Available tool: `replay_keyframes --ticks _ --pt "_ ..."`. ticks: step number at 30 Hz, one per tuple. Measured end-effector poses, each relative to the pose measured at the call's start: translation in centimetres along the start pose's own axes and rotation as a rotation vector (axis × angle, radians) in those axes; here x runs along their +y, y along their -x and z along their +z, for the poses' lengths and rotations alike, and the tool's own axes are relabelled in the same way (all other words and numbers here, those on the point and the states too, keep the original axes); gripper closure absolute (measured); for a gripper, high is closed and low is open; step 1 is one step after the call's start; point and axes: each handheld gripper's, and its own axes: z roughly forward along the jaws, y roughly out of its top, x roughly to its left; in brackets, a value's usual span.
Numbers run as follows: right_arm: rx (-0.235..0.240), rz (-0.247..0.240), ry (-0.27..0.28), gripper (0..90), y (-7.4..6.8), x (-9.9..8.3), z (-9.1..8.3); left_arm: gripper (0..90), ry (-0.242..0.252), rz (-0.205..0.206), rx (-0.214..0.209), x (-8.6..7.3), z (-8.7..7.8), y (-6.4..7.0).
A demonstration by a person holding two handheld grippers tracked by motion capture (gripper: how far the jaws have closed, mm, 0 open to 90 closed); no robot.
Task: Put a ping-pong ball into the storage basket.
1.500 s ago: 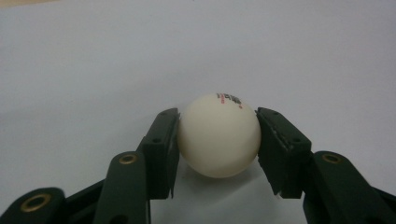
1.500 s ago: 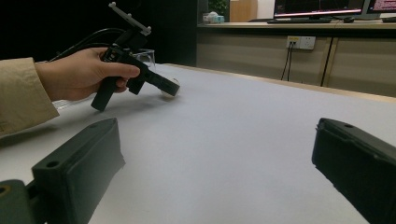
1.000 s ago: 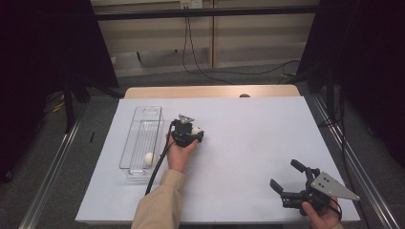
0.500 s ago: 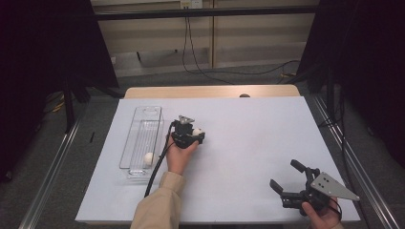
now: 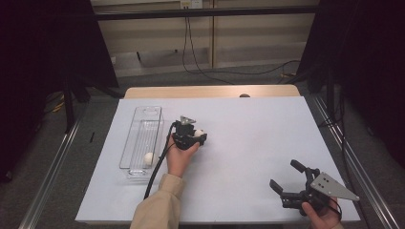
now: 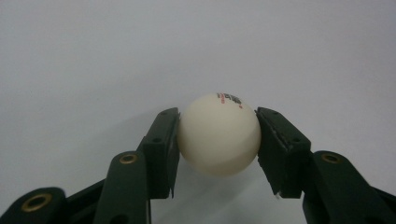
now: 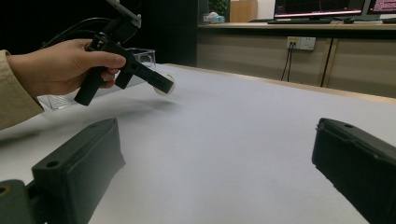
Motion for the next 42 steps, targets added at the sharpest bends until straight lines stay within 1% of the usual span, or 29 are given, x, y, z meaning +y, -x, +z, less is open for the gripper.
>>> replay_keyframes --ticks 5,11,13,15,21,27,28,30,31,32,33,34,42 --pt "0.0 -0.001 0.0 1.0 0.0 0.0 0.0 51.3 0.002 -0.004 -0.009 0.0 -0.2 0.3" --pt "0.001 -0.001 0.0 1.0 0.0 0.0 0.0 51.3 -0.002 0.003 -0.006 0.1 -0.6 0.4" --pt "0.002 -0.001 -0.001 1.0 0.0 0.0 0.0 51.3 -0.005 0.017 0.003 0.1 -0.7 0.5" --pt "0.002 -0.004 -0.001 1.0 0.0 0.0 0.0 51.2 0.001 0.011 -0.006 0.1 -0.8 0.5" --pt "0.003 -0.005 0.0 1.0 -0.1 0.0 0.0 51.2 0.003 -0.008 -0.001 0.0 -1.2 0.4" --pt "0.005 -0.005 -0.002 1.0 -0.1 0.0 0.1 51.2 -0.004 -0.002 0.003 0.0 -1.8 0.2" --pt "0.005 -0.004 -0.002 1.0 -0.1 0.0 0.1 51.3 0.005 -0.014 0.004 0.0 -1.8 0.2" --pt "0.005 -0.004 -0.002 1.0 -0.1 0.0 0.1 51.2 -0.003 -0.004 0.003 0.1 -2.0 0.1" --pt "0.005 -0.004 -0.002 1.0 -0.1 0.0 0.1 51.3 0.006 -0.015 0.005 0.1 -2.1 0.1" --pt "0.005 -0.004 -0.003 1.0 -0.1 0.0 0.1 51.3 0.0 -0.006 0.006 0.2 -2.2 0.1" --pt "0.005 -0.002 -0.002 1.0 -0.1 0.0 0.1 51.2 0.005 -0.014 0.007 0.2 -2.3 0.1" --pt "0.004 -0.003 -0.002 1.0 -0.1 0.0 0.1 51.3 -0.001 -0.008 0.006 0.2 -2.3 0.0" --pt "0.005 -0.005 -0.002 1.0 -0.2 0.0 0.1 51.3 -0.006 -0.017 0.01 0.2 -2.6 -0.1"
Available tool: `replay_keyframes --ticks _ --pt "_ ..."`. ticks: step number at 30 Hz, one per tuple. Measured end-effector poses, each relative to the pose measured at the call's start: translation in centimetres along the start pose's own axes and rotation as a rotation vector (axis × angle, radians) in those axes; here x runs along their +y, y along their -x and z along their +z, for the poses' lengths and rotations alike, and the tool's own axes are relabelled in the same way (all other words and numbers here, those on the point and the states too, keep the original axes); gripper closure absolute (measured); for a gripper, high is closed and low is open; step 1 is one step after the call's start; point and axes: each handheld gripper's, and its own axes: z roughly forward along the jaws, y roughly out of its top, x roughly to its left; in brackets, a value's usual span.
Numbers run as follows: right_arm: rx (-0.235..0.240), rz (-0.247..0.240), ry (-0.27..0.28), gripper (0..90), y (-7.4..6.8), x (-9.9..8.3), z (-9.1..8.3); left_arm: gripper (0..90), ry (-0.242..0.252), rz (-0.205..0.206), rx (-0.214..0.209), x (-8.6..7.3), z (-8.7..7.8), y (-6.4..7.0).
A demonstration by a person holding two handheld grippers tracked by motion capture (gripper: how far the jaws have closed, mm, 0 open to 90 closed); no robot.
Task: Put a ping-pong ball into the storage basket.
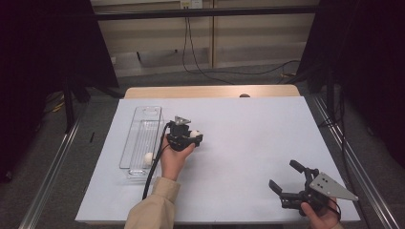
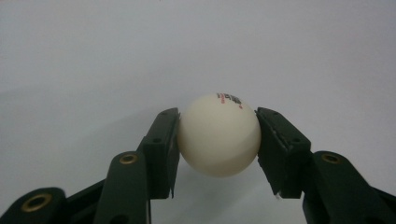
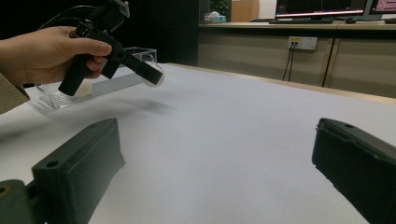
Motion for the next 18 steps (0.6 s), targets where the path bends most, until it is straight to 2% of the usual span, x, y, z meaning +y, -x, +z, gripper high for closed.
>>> replay_keyframes --ticks 18 --pt "0.0 -0.001 0.0 1.0 0.0 0.0 0.0 51.2 -0.007 0.003 0.01 0.1 -1.1 -0.4"
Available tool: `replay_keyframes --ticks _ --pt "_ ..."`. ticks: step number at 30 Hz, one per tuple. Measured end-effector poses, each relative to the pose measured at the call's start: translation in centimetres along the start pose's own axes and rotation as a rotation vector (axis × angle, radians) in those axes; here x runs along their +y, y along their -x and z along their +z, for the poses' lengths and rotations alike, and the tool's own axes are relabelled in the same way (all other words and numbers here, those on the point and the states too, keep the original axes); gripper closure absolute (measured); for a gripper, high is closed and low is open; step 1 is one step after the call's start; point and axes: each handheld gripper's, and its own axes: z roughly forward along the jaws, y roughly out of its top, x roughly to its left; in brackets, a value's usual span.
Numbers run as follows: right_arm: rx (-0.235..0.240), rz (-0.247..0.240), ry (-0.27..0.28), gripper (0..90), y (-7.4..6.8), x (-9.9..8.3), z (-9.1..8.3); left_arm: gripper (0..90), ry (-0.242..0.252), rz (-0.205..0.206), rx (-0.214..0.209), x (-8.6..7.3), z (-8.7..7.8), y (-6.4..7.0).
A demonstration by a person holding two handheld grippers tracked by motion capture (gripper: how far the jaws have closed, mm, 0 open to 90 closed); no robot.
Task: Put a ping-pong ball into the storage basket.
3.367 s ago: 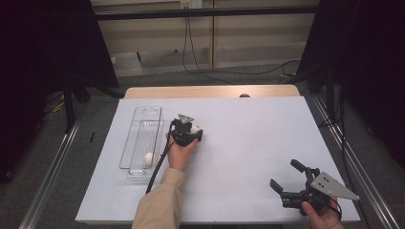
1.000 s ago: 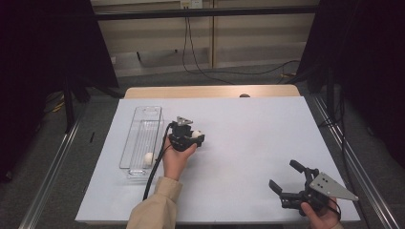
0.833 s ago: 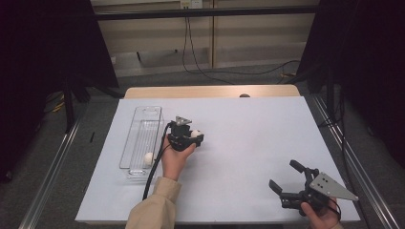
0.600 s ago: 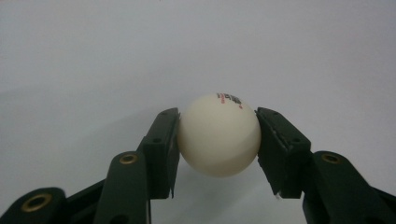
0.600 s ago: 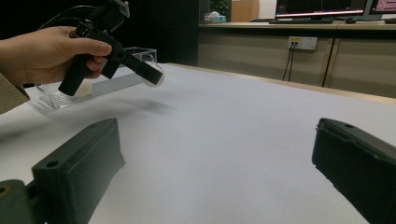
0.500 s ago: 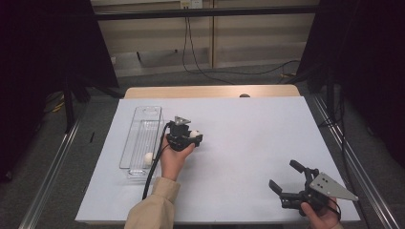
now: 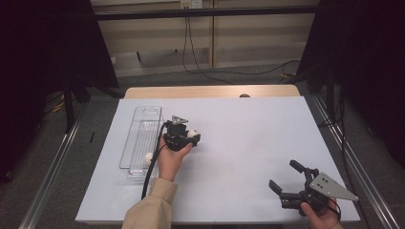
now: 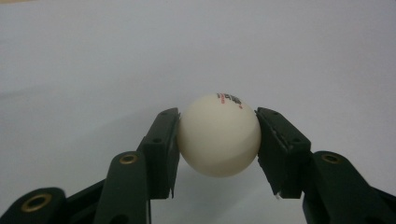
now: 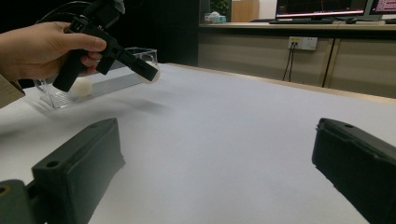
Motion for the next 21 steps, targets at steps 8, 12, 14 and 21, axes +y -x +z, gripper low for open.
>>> replay_keyframes --ticks 8,12,14,21 --pt "0.002 -0.001 0.0 1.0 0.0 0.0 0.0 51.2 -0.002 -0.012 0.003 0.0 -0.4 -0.2" --pt "0.001 0.0 0.0 1.0 0.0 0.0 0.0 51.2 -0.007 -0.008 0.005 0.0 -0.6 -0.4" --pt "0.001 0.0 0.0 1.0 0.0 0.0 0.0 51.2 -0.005 -0.009 0.005 0.0 -0.8 -0.4" --pt "0.0 -0.001 0.0 1.0 0.0 0.0 0.0 51.3 -0.004 -0.012 0.012 0.1 -1.2 -0.7"
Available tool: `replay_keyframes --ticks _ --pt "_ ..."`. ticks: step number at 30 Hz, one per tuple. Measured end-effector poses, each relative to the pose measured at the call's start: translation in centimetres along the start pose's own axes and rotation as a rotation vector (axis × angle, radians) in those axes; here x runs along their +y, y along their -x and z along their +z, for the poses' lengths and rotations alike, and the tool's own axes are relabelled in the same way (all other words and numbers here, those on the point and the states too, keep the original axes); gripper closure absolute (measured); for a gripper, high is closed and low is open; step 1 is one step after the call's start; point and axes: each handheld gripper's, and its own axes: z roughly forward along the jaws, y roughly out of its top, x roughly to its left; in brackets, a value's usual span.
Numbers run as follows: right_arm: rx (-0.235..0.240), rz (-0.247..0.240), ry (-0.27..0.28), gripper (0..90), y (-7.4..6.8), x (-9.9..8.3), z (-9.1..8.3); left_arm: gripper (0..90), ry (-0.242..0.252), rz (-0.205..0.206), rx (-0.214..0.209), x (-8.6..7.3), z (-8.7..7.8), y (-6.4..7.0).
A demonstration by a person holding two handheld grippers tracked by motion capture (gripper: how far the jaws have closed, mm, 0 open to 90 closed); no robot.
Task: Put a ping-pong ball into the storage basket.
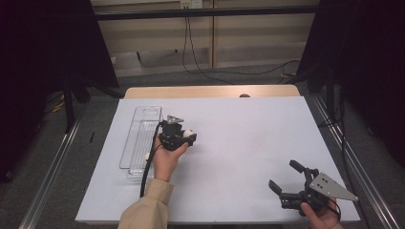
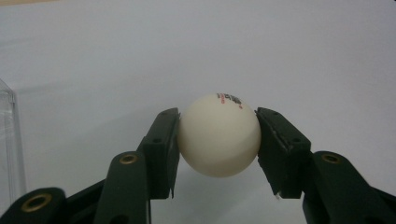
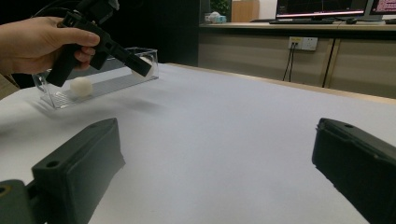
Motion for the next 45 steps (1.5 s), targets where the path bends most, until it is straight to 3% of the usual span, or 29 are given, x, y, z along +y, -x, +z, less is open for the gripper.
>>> replay_keyframes --ticks 45 --pt "0.0 -0.001 -0.001 1.0 0.0 0.0 0.0 51.2 0.022 -0.026 0.026 -0.1 -2.0 -1.3"
